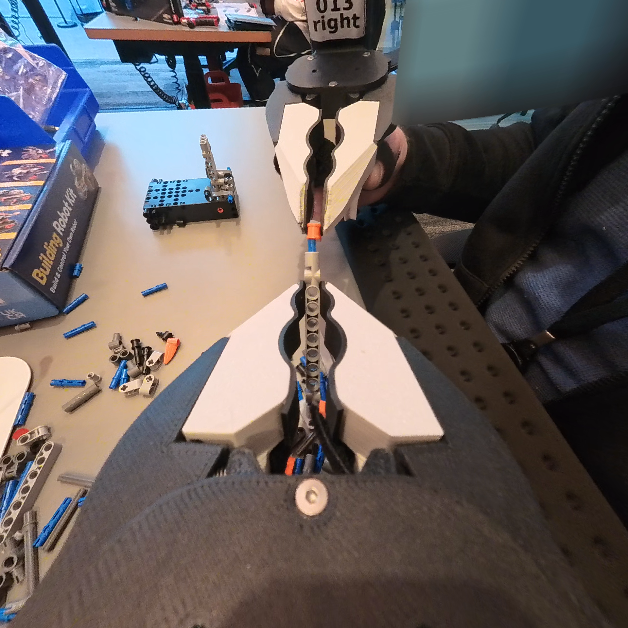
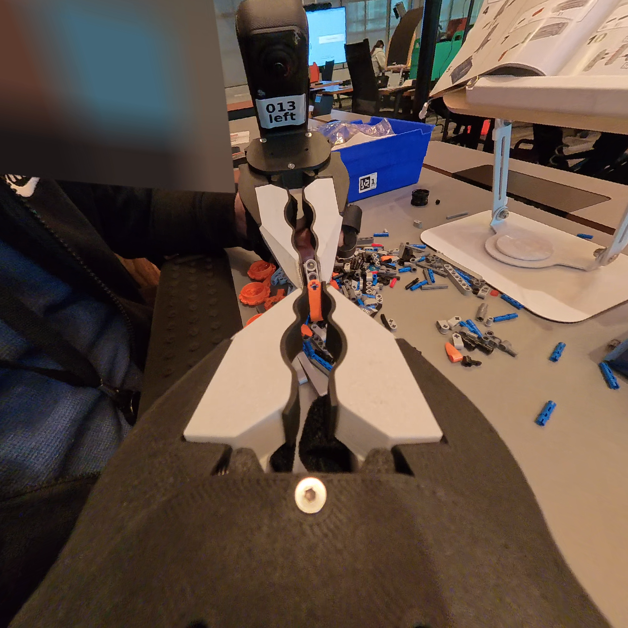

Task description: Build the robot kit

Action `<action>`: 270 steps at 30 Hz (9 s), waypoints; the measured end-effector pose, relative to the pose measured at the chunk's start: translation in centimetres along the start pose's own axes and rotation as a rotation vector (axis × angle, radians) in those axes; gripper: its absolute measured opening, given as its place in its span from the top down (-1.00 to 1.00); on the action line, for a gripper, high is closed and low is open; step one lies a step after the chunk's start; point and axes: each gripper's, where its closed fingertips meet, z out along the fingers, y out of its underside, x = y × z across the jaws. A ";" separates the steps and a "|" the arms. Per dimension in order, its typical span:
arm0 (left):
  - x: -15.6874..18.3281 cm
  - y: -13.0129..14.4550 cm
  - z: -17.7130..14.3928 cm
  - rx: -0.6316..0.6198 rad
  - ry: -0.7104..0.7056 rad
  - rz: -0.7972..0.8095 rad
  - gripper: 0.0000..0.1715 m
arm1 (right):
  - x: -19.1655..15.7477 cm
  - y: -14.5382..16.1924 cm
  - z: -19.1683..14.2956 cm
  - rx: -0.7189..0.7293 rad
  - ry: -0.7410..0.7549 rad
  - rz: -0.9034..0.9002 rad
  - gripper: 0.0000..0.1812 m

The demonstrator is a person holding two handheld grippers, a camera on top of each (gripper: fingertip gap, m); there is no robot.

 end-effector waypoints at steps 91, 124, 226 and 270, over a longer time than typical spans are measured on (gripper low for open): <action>0.2 -0.1 -1.4 -0.133 -0.059 0.166 0.94 | -0.7 0.3 1.0 -0.037 -0.075 -0.144 0.95; 0.8 1.1 -1.0 -0.288 -0.139 0.332 0.94 | -0.4 3.9 2.7 -0.273 -0.058 -0.252 0.95; -0.9 -7.3 -3.9 0.497 0.041 -0.158 0.94 | -0.1 -5.2 3.9 0.165 -0.096 0.091 0.93; -4.3 -7.5 -5.9 0.536 -0.068 -0.235 1.00 | 2.1 -4.0 1.2 0.083 0.161 0.073 0.94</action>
